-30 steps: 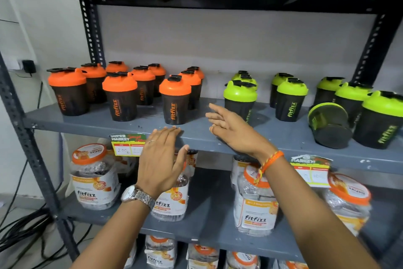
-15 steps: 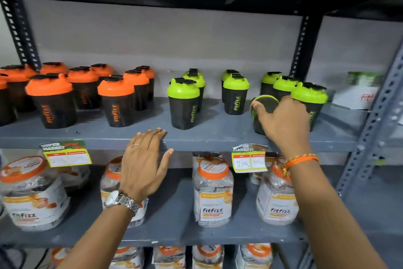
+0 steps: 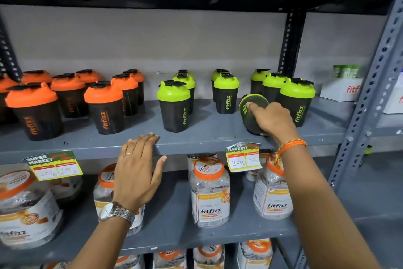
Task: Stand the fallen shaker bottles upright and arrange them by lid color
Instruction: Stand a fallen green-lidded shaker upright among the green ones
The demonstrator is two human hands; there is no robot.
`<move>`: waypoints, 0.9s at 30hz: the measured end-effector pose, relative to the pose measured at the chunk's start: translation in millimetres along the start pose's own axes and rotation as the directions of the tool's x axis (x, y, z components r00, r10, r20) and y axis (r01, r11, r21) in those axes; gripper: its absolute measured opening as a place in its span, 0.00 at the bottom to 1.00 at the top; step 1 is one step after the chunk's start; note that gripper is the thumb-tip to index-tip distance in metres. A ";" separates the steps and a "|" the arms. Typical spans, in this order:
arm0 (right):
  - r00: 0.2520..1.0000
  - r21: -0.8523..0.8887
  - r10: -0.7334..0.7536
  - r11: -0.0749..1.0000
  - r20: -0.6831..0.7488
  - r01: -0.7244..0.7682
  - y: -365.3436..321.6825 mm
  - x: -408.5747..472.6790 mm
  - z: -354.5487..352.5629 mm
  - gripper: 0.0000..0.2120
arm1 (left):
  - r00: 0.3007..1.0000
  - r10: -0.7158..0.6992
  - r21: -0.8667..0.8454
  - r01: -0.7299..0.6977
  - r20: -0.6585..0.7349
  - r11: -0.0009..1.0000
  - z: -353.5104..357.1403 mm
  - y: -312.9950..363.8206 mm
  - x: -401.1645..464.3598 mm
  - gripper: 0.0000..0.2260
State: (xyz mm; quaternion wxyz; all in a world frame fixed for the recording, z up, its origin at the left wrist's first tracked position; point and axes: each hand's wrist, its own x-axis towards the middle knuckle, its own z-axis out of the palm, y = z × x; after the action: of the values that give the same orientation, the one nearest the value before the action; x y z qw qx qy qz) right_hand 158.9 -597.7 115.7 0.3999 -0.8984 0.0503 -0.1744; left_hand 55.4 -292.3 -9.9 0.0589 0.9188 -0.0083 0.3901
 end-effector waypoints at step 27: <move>0.842 0.817 -0.387 0.567 0.375 -0.104 15.5 35.4 26.4 0.43 | 1.000 0.009 -0.012 -0.009 0.007 1.000 -3.0 1.1 2.1 0.24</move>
State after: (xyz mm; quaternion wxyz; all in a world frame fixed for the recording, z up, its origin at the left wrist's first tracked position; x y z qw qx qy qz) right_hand 202.1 -597.7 97.6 0.7473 -0.6259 -0.2200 0.0371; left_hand 54.6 -293.0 -6.2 0.0625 0.9198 -0.0150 0.3871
